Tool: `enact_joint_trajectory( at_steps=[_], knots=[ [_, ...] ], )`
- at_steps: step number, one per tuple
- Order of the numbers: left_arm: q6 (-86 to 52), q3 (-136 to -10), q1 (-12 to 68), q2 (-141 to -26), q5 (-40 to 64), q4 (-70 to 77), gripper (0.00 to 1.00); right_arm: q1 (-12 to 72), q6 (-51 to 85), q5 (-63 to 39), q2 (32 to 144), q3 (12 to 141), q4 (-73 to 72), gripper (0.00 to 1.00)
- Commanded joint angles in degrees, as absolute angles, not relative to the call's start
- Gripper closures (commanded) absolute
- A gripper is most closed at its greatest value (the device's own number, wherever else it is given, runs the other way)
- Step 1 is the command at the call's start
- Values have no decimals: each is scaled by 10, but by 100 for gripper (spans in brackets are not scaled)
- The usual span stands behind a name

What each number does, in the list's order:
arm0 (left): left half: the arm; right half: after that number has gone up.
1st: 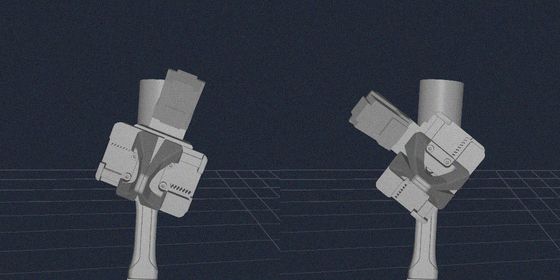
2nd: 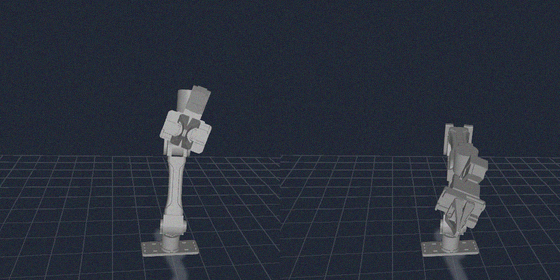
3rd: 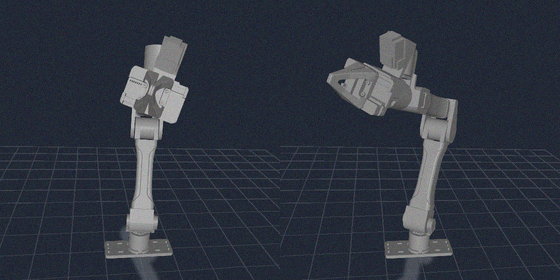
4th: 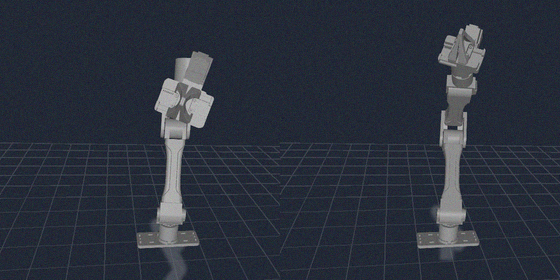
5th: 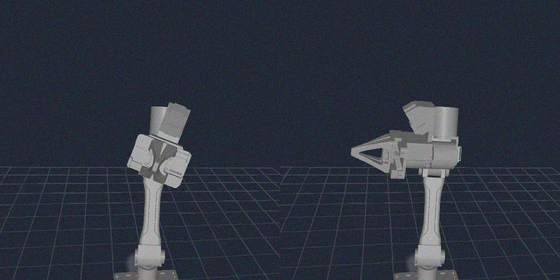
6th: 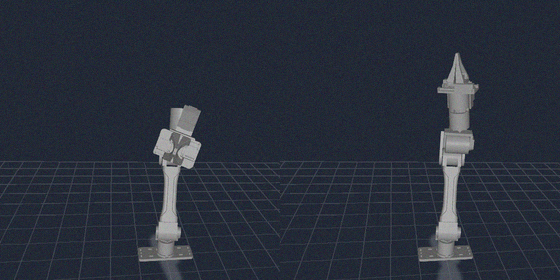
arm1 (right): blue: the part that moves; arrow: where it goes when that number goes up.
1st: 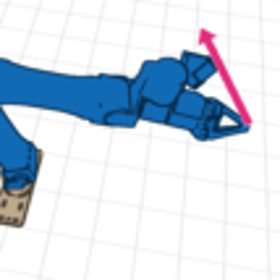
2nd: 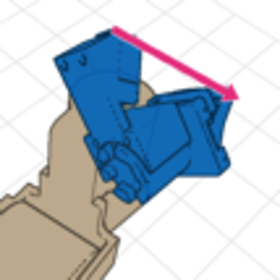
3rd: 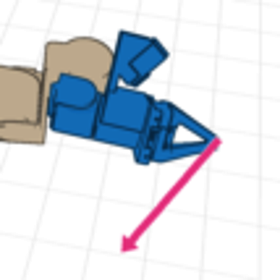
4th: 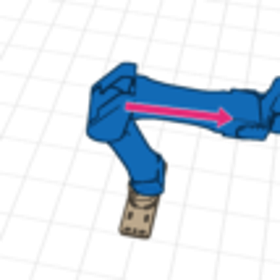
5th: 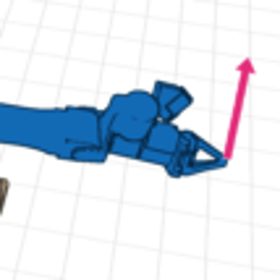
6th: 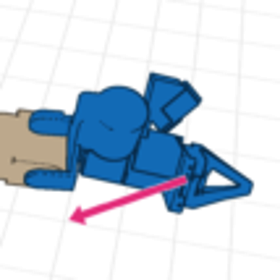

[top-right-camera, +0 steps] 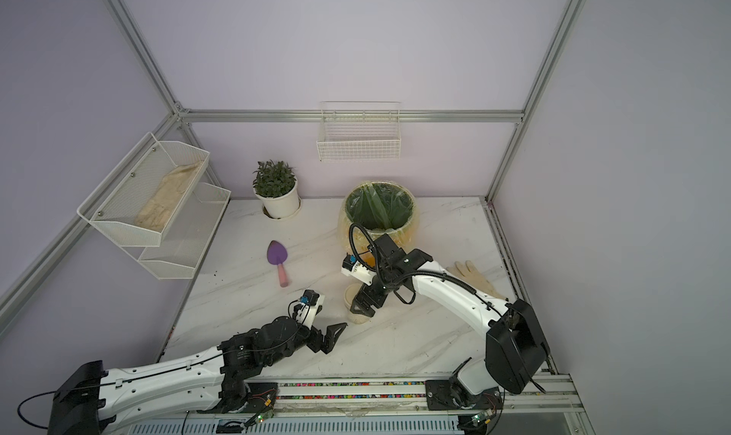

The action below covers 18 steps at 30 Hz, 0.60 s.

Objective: Empty expired oatmeal from jars
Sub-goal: Pick up the jar from the center of the board.

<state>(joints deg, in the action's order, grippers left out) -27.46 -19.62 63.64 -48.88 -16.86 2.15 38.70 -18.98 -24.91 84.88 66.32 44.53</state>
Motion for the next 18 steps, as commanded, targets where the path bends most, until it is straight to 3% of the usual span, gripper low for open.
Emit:
enact_joint_trajectory(
  at_steps=[1, 18],
  knots=[
    [-288, -177, 644, -485, -189, 36, 0, 394, -206, -231, 850, 679, 439, 3],
    [-291, -178, 654, -501, -224, 41, 0, 427, -206, -148, 851, 694, 426, 3]
  ],
)
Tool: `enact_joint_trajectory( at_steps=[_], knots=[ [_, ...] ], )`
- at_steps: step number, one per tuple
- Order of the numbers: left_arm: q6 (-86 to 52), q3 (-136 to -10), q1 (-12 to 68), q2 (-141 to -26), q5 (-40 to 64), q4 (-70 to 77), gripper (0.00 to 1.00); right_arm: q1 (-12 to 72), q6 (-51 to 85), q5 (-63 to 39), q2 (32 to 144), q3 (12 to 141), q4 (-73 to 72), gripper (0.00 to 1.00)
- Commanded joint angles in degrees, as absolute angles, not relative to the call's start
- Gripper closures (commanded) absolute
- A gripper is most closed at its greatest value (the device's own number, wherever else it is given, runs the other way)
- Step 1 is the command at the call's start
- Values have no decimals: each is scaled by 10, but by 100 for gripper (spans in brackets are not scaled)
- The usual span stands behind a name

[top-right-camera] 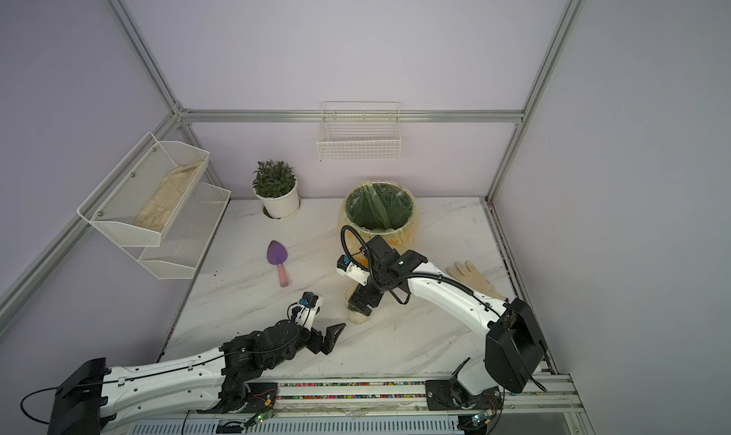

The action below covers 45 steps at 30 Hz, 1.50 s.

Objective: Empty expired oatmeal from jars
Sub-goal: Pick up the jar from the center of the board.

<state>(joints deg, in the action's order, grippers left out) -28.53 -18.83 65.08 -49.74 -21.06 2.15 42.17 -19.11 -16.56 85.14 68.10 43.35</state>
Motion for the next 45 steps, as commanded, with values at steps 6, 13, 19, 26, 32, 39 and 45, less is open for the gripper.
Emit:
enact_joint_trajectory(
  at_steps=[6, 13, 19, 26, 32, 39, 45],
  knots=[
    [-289, -182, 656, -519, -226, 53, 0, 432, -206, -136, 852, 693, 424, 7],
    [-282, -187, 657, -543, -223, 77, 0, 433, -205, -136, 855, 690, 424, 16],
    [-250, -194, 657, -584, -215, 135, 0, 433, -205, -149, 865, 693, 427, 29],
    [-205, -213, 657, -691, -203, 249, 0, 433, -202, -165, 876, 703, 436, 35],
    [-192, -226, 657, -759, -232, 343, 0, 433, -199, -168, 876, 695, 435, 34],
    [-170, -259, 656, -830, -241, 384, 0, 432, -186, -182, 875, 690, 431, 34],
    [-176, -237, 657, -849, -248, 449, 0, 417, -179, -199, 882, 696, 434, 36]
  ],
)
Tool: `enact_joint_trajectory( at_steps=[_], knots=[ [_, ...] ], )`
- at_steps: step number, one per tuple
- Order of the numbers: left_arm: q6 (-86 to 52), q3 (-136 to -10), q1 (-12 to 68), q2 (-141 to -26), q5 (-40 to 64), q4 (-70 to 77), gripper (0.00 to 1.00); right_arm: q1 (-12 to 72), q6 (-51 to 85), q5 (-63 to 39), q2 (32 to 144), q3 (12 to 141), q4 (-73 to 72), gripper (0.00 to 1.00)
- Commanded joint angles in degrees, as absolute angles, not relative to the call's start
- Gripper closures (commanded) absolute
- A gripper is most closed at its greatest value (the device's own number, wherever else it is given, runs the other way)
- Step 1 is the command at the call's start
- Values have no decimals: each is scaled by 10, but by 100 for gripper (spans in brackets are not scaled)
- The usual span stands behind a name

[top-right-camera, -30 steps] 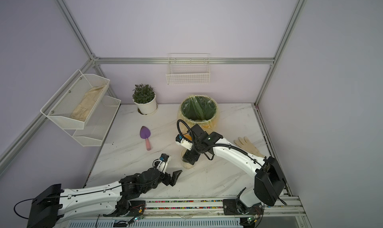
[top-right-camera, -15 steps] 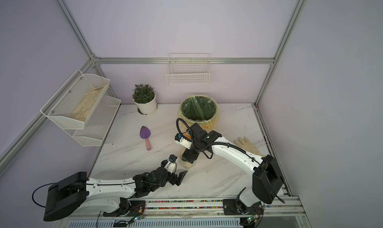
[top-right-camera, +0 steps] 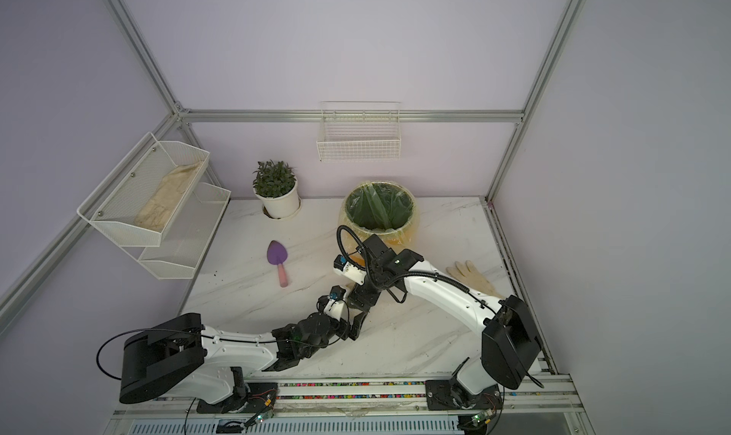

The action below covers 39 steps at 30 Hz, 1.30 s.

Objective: Empty expired oatmeal from jars
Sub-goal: Pick up the jar from the center of the board.

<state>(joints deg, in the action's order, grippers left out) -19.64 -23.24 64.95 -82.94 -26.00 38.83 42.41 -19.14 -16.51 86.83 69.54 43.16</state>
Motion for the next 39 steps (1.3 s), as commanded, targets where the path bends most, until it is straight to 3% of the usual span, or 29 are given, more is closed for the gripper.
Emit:
enact_joint_trajectory(
  at_steps=[1, 6, 13, 39],
  knots=[
    [-180, -239, 655, -859, -245, 451, 0, 414, -177, -205, 884, 697, 436, 36],
    [-180, -244, 657, -943, -206, 541, 0, 399, -176, -223, 894, 697, 440, 35],
    [-185, -211, 657, -1010, -242, 679, 0, 377, -178, -242, 911, 704, 440, 35],
    [-200, -170, 659, -1024, -283, 738, 0, 311, -154, -283, 914, 694, 437, 35]
  ],
)
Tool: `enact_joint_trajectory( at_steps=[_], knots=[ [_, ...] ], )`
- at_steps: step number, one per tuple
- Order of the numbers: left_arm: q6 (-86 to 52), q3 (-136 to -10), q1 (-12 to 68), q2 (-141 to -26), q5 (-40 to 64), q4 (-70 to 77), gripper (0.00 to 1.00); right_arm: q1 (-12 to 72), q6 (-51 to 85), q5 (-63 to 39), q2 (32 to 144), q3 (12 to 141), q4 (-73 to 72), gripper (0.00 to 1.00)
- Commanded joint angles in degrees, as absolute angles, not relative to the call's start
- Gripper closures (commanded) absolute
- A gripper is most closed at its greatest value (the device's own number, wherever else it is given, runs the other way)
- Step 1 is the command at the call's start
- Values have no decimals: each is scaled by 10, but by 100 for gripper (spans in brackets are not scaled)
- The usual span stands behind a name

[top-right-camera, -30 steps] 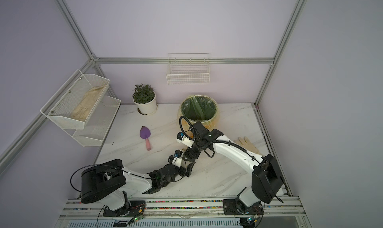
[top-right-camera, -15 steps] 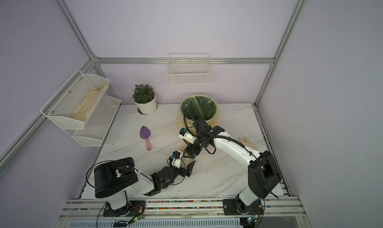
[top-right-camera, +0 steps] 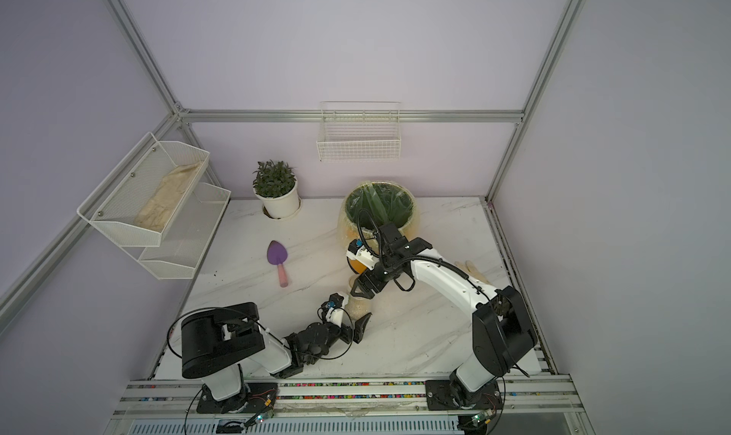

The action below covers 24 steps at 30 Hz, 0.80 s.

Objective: Empty expired oatmeal from jars
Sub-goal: Pick up the jar from the center of the board.

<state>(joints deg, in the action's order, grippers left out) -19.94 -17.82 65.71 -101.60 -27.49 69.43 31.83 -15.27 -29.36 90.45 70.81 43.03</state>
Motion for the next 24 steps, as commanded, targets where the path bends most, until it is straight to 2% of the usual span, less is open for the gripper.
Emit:
enact_joint_trajectory(
  at_steps=[1, 24],
  knots=[
    [-198, -171, 659, -1025, -284, 737, 0, 309, -154, -286, 914, 693, 437, 35],
    [-182, -221, 653, -1090, -310, 750, 0, 280, -137, -338, 925, 680, 442, 35]
  ],
)
